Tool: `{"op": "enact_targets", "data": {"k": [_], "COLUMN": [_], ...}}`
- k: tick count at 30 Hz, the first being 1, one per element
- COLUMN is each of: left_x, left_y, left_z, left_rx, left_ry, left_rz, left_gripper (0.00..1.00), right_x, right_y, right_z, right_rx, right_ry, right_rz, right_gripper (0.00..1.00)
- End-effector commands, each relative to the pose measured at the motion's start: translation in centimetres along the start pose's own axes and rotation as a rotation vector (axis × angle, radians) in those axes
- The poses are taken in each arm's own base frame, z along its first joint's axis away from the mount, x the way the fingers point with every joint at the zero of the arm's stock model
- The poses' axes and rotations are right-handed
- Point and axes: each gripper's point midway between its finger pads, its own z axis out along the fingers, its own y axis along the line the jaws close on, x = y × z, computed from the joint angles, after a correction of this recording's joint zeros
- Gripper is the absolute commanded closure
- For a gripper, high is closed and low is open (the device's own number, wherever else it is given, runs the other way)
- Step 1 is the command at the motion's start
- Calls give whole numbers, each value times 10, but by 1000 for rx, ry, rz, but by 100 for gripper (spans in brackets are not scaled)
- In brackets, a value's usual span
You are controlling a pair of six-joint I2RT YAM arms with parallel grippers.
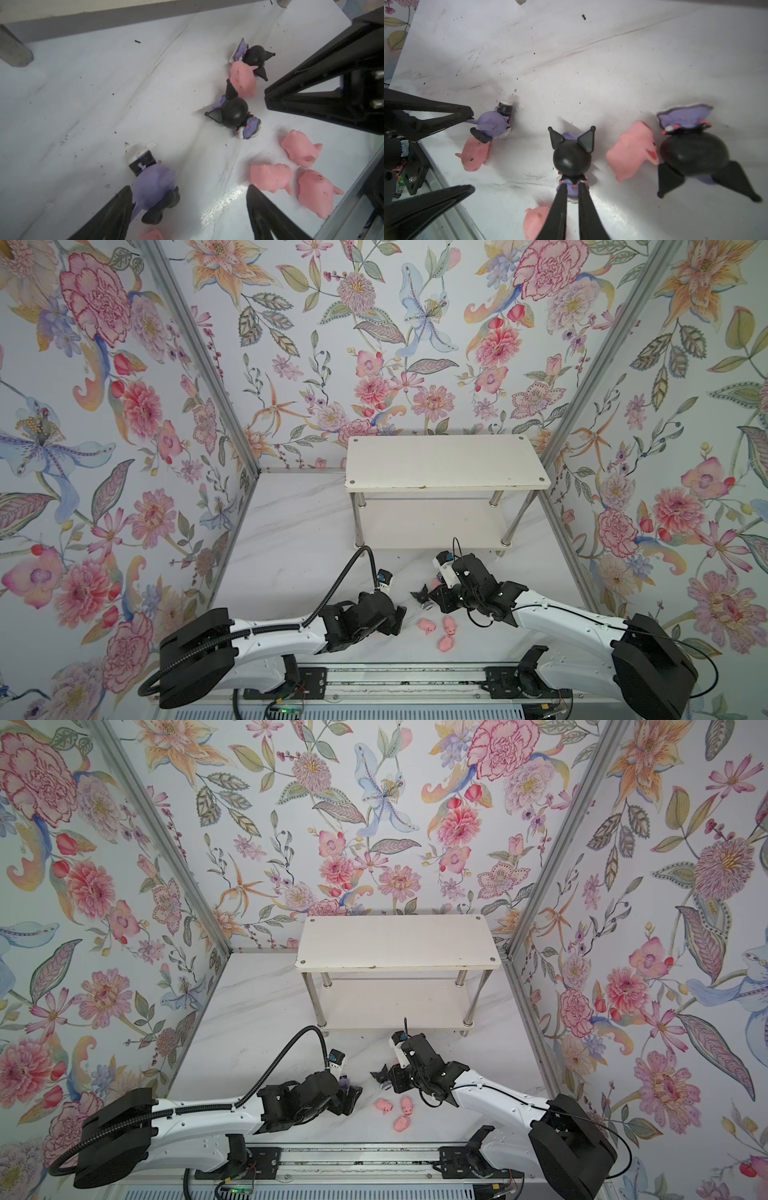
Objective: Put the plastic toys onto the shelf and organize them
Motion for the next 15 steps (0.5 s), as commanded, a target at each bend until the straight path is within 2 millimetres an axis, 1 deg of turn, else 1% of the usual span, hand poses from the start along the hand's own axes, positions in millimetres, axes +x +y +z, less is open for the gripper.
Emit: {"op": "enact_targets", "data": {"k": [1,6,12,15], "left_x": [13,18,10,10], "left_y": [9,9,10,13], "left_z": [7,14,12,12], "left_rx": [-41,-49,-61,-62], "left_ry": [24,36,15,11], "left_rz": [-52,-51,-46,-51], "left_gripper": [14,14,14,17], "right_x": [-2,0,1,-3], "right_y": [2,0,2,5], "right_z": [-2,-5,-3,-2], "right_rx": [-15,-8,-15,-26], "right_ry": [-13,-17,-3,-5], "right_rz": [-7,-6,-8,-9], "right_gripper": [85,85,85,85]}}
